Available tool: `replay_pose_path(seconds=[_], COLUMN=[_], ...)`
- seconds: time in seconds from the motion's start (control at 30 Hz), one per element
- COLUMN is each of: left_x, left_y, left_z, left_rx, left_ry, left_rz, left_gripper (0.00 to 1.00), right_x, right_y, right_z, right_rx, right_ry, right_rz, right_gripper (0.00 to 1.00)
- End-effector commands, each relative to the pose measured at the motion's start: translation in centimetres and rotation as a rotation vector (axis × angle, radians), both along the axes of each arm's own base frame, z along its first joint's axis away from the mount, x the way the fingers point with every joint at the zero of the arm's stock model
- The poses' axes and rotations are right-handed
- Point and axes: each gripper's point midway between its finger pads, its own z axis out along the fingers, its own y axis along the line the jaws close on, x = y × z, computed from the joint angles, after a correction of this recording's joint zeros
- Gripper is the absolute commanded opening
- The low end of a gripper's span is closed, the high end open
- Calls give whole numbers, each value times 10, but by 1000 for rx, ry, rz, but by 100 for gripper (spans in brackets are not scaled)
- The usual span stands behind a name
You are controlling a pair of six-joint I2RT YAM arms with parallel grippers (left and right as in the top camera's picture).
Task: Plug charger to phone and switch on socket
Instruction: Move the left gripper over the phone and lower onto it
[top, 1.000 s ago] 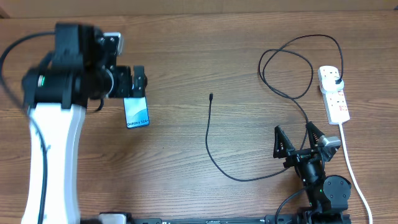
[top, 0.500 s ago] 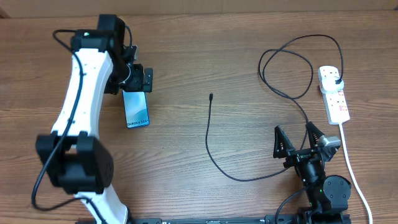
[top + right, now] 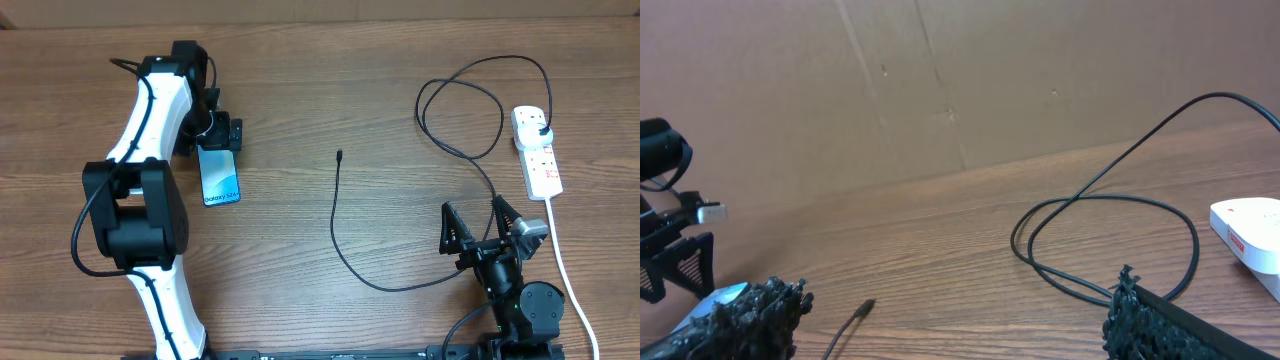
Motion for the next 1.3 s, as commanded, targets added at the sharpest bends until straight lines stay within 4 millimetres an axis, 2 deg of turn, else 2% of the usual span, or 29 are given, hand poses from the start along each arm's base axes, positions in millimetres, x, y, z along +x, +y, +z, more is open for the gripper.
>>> replay_pose_path(seconds=[0.0, 0.3, 0.47, 0.63, 0.77, 0.9, 1.1, 1.27], left_x=[4, 1, 5, 6, -2, -15, -34, -44], left_y=[7, -4, -5, -16, -24, -20, -18, -23], left_z=[-11, -41, -45, -46, -56, -71, -89, -94], left_rx=[-22, -61, -63, -110, -102, -50, -25, -20], left_ry=[11, 70, 56, 55, 76, 108, 152, 182], left_rz=[-28, -34, -3, 14, 14, 40, 62, 70], left_gripper=[100, 100, 100, 99, 100, 100, 92, 89], right_x=[0, 0, 0, 0, 0, 0, 0, 0], right_y=[1, 2, 2, 1, 1, 1, 1, 2], right_z=[-2, -2, -2, -2, -2, -2, -2, -2], right_rx=[-1, -1, -1, -1, -1, -1, -1, -1], right_ry=[-3, -2, -3, -3, -3, -3, -3, -3], right_rz=[6, 6, 6, 6, 6, 6, 6, 6], right_gripper=[100, 100, 100, 100, 100, 100, 100, 100])
